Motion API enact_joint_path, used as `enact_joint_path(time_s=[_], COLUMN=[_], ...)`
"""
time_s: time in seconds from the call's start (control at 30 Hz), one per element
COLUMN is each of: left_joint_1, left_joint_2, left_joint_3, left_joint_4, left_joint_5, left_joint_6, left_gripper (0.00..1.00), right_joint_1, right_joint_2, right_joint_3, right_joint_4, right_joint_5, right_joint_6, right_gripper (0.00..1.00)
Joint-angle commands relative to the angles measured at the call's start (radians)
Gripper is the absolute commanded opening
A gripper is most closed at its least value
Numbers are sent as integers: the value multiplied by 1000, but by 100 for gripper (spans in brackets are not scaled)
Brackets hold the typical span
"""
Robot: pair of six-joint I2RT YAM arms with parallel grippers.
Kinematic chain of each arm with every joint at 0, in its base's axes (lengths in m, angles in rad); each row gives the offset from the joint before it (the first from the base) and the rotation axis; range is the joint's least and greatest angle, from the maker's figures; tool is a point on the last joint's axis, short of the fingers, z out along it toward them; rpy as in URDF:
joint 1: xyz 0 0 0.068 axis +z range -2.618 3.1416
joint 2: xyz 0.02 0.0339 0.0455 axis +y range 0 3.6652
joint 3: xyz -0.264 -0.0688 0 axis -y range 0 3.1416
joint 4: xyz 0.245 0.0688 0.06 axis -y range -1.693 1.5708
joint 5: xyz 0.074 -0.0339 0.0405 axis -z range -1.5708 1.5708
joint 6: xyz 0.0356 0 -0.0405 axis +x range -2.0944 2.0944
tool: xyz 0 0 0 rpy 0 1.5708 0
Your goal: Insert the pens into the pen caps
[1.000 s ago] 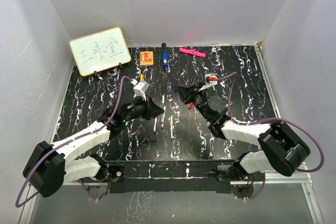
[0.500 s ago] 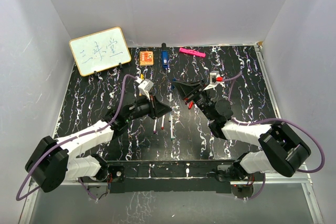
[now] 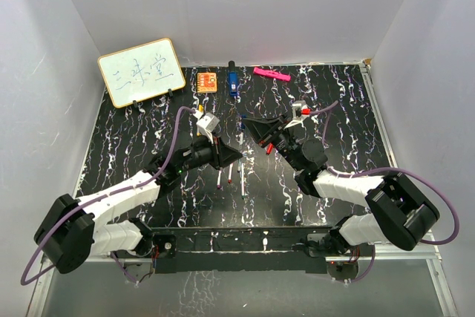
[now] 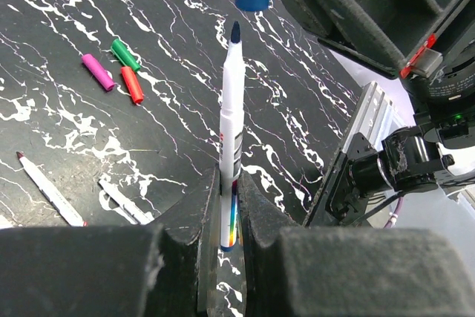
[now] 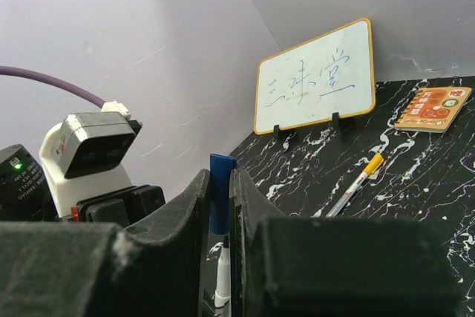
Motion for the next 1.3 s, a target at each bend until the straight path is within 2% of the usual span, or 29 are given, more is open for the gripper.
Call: enact_joint_path(time_s=[0.0,1.27], left_joint_1=[-6,-6], left_joint_2=[-48,-32], left_joint_3=[42,27], left_joint_4=[6,66], left_joint_5=[-17,-36], left_joint_6=[29,-15], left_gripper=[0,0], right_joint_1=[2,14], right_joint_2=[-22,16], right_joint_3=[26,23], right_joint_4=[19,40], right_joint_5=[-1,-36], right_joint_6=[-21,24], right_gripper=[0,0])
